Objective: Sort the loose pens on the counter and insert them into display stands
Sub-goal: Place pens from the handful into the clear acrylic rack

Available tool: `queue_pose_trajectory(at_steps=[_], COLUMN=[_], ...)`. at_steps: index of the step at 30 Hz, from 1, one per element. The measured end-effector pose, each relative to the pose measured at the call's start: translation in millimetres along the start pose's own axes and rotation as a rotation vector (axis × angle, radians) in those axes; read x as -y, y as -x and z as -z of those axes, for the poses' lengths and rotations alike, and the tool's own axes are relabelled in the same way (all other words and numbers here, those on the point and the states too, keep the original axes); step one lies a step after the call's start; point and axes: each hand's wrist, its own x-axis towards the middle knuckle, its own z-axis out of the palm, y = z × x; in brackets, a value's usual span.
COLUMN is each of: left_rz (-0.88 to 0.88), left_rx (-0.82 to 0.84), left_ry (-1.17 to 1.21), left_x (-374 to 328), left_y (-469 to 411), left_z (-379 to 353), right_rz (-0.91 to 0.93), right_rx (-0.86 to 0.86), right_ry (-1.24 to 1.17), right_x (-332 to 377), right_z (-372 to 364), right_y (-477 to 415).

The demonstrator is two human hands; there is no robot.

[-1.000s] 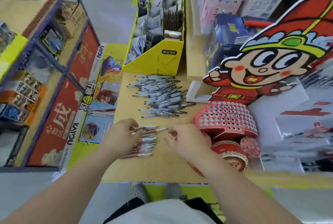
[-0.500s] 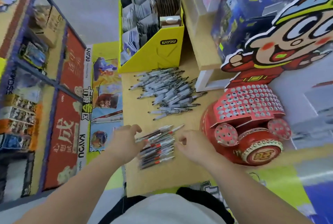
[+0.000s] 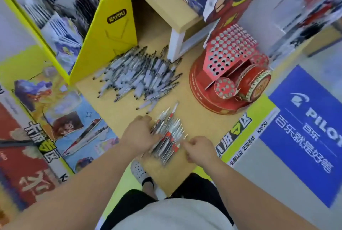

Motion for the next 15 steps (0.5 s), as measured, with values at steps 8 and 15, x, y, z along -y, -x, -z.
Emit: queue_pose_trajectory(at_steps=[8, 15], left_rz=[0.005, 0.078], left_rx=[-0.017, -0.007], left_ry=[0.036, 0.076], left_x=[-2.6, -9.3], left_y=[-6.1, -13.4], left_z=[-21.6, -24.5], right_rz=[-0.039, -0.064], right_rx=[-0.186, -0.257], right_ry=[-0.178, -0.218], right_x=[8.9, 7.4], right_z=[-31.7, -34.0], right_y=[2.5, -2.1])
